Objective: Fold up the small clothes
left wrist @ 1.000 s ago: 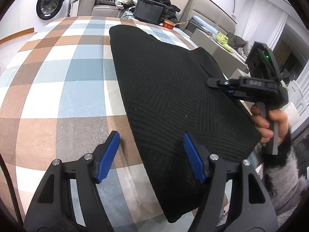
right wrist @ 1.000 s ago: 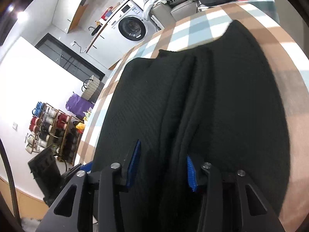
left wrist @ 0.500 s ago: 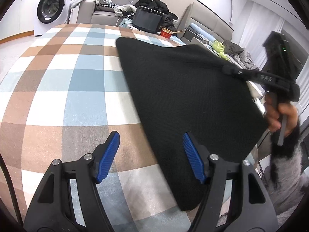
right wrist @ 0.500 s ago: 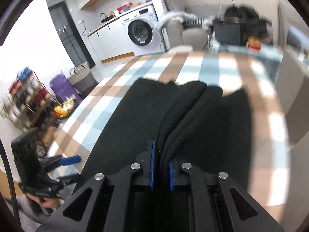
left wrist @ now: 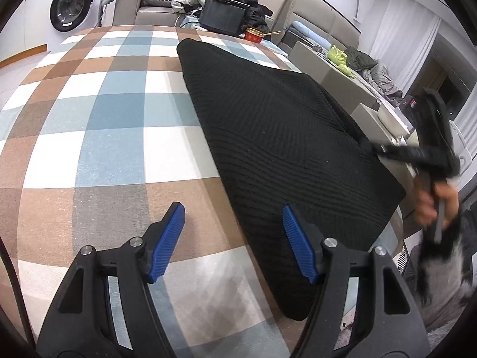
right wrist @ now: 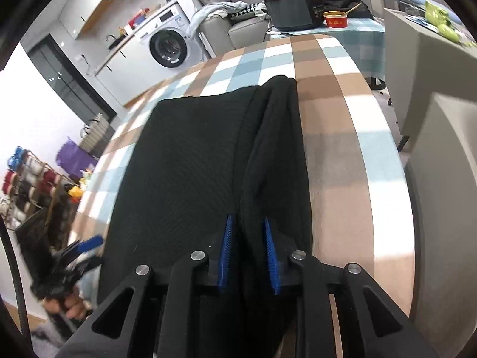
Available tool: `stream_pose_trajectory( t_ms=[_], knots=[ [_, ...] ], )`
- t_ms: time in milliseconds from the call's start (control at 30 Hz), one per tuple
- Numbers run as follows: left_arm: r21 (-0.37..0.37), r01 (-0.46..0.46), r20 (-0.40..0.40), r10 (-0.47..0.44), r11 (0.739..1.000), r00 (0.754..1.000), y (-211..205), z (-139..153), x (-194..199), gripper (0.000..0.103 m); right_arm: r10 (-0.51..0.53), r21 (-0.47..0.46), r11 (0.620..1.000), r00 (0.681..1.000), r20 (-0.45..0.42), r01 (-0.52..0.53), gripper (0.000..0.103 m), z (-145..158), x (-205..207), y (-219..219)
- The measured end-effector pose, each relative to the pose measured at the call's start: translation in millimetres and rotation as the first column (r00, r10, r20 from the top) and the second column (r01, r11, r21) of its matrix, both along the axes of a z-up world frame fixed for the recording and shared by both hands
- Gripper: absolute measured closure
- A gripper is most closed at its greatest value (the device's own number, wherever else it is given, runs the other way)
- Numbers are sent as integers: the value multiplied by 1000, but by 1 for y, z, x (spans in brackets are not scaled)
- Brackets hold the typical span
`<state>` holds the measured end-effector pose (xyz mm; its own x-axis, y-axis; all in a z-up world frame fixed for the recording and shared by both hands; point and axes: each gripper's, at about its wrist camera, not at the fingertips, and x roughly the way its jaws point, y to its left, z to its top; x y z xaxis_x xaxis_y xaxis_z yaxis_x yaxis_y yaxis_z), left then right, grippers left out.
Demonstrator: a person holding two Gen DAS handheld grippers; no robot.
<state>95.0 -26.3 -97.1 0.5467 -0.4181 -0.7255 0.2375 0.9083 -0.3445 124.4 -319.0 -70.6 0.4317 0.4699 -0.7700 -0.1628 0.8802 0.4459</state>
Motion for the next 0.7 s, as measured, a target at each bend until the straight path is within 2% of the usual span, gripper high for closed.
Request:
stream_pose_trajectory(
  t_ms=[100, 200, 267, 433, 533, 600, 700],
  knots=[
    [-1, 22, -3, -22, 1000, 1000, -6, 0, -3, 37, -4, 84, 996, 1000, -7, 5, 81, -5, -35, -2],
    [11, 40, -6, -40, 999, 999, -11, -2, -4, 37, -5, 50, 999, 1000, 25, 4, 81, -5, -59, 4],
    [14, 41, -9, -41, 999, 999, -11, -3, -5, 37, 10, 21, 1000, 1000, 18, -10, 82, -8, -67, 9],
    [41, 30, -3, -30, 999, 1000, -10, -3, -5, 36, 37, -43, 998, 999, -13, -37, 77, 2, -67, 14],
    [57, 33, 4, -33, 998, 999, -16, -4, 3, 36, 28, -73, 997, 997, 74, -23, 60, 15, -71, 15],
    [99, 48, 7, -48, 994, 999, -27, -4, 11, 36, 0, -75, 997, 996, 92, 7, 59, 14, -59, 13],
    [135, 83, 7, -84, 987, 996, -42, -4, 23, 36, -54, -67, 996, 996, 74, 59, 59, 4, -37, 9]
  ],
)
